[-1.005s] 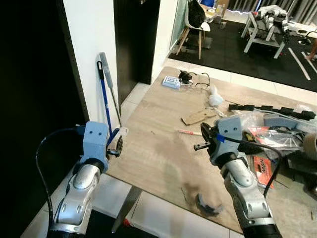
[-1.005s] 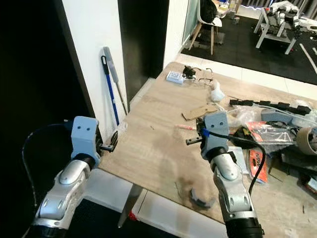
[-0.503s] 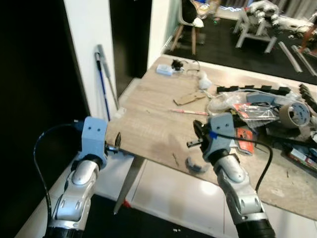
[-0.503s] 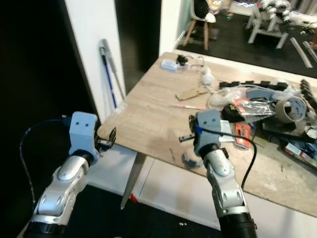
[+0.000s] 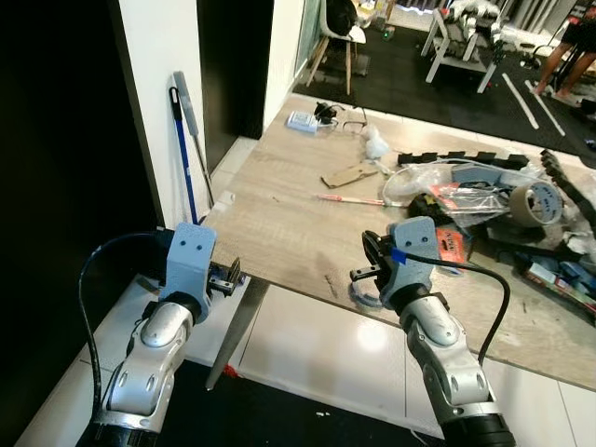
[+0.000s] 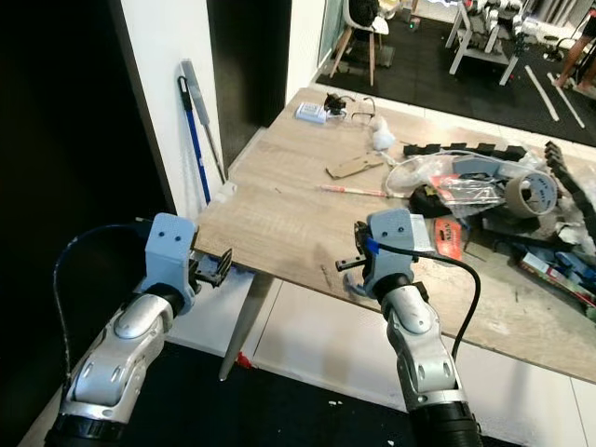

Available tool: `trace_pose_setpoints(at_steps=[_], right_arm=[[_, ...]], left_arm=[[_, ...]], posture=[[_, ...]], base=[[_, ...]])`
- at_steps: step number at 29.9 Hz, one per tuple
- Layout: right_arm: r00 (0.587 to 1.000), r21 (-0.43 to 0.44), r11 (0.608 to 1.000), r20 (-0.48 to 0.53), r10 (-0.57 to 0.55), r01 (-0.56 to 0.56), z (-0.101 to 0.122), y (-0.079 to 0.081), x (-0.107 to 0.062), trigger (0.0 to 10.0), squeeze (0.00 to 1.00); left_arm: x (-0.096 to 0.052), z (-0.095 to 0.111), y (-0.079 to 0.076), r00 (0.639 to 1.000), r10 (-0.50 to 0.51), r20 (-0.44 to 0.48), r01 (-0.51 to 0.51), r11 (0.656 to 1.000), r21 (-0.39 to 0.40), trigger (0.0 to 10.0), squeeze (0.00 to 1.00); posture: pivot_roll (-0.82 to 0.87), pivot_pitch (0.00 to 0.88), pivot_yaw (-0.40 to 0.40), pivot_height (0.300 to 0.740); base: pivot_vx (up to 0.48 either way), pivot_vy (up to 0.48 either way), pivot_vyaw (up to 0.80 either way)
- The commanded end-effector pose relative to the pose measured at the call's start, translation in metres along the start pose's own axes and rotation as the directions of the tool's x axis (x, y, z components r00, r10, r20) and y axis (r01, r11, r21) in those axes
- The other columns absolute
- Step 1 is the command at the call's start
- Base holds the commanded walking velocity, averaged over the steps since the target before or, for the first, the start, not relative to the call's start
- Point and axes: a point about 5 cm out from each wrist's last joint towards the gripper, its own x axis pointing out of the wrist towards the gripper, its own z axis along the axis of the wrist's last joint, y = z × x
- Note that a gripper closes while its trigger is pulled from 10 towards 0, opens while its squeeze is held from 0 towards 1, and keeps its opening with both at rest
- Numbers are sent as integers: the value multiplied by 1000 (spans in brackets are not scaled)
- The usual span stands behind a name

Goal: Picking trash to rubbish bin

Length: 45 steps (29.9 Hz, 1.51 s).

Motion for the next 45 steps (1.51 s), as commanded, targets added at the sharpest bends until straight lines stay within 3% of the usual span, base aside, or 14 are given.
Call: trace_pose_setpoints(at_steps=[1, 2, 7, 17, 23, 24, 25, 31, 32, 36, 39, 45], right_arm=[[1000, 9, 1000, -19, -23, 23, -4, -4, -3, 10000, 0], [1000, 15, 1000, -14, -17, 17, -2, -2, -3, 10000, 0], [1000, 34, 999, 5, 16, -16, 2, 4, -2, 10000, 0], [994, -61, 994, 65, 92, -88, 17, 9, -5, 10000, 0], [989, -93, 986, 43, 143, -138, 25, 6, -4, 10000, 0], [986, -109, 981, 35, 162, -157, 29, 3, -5, 10000, 843], [983, -128, 975, 20, 184, -180, 31, 0, -5, 10000, 1000], [943, -182, 925, -69, 326, -333, 33, -5, -8, 10000, 1000], [943, -182, 925, -69, 326, -333, 33, -5, -8, 10000, 1000], [888, -189, 870, -164, 429, -455, 34, -5, -11, 10000, 1000], [879, -183, 865, -196, 434, -467, 35, -8, -10, 10000, 1000], [778, -173, 779, -347, 524, -603, 33, -9, -20, 10000, 1000]], left_arm=[[1, -1, -5, 1000, -23, -12, 23, 1000, 21, 10000, 0], [1, -1, -4, 1000, -5, -17, 5, 1000, -8, 10000, 0], [1, -1, -1, 1000, 19, -15, -19, 1000, 5, 10000, 0], [-5, 4, 3, 1000, -7, 24, 7, 1000, 11, 10000, 0], [-8, 9, 5, 996, -58, 72, 55, 998, 36, 10000, 0], [-10, 13, 5, 990, -93, 106, 89, 995, 38, 10000, 0], [-14, 17, 4, 981, -132, 139, 127, 991, 43, 10000, 0], [-27, 29, 0, 928, -287, 238, 285, 958, 42, 10000, 0], [-27, 29, 0, 928, -287, 238, 285, 958, 42, 10000, 0], [-36, 33, -11, 869, -425, 254, 425, 903, 58, 10000, 0], [-37, 31, -15, 855, -460, 241, 454, 887, 83, 10000, 0], [-40, 31, -20, 824, -512, 242, 503, 858, 100, 10000, 0]], posture=[[-17, 124, -72, 740], [-17, 125, -72, 740], [-13, 129, -72, 740], [-13, 135, -72, 740], [-13, 135, -71, 740], [-13, 133, -71, 740], [-17, 136, -70, 740], [-17, 133, -72, 740], [-17, 133, -72, 740], [-23, 130, -68, 740], [-22, 130, -67, 740], [-23, 129, -70, 740]], base=[[0, -480, 0], [0, 0, 0], [0, 0, 0], [0, 0, 0], [0, 0, 0], [0, 0, 0], [0, 0, 0], [0, 0, 0], [0, 0, 0], [0, 0, 0], [0, 0, 0], [0, 0, 0]])
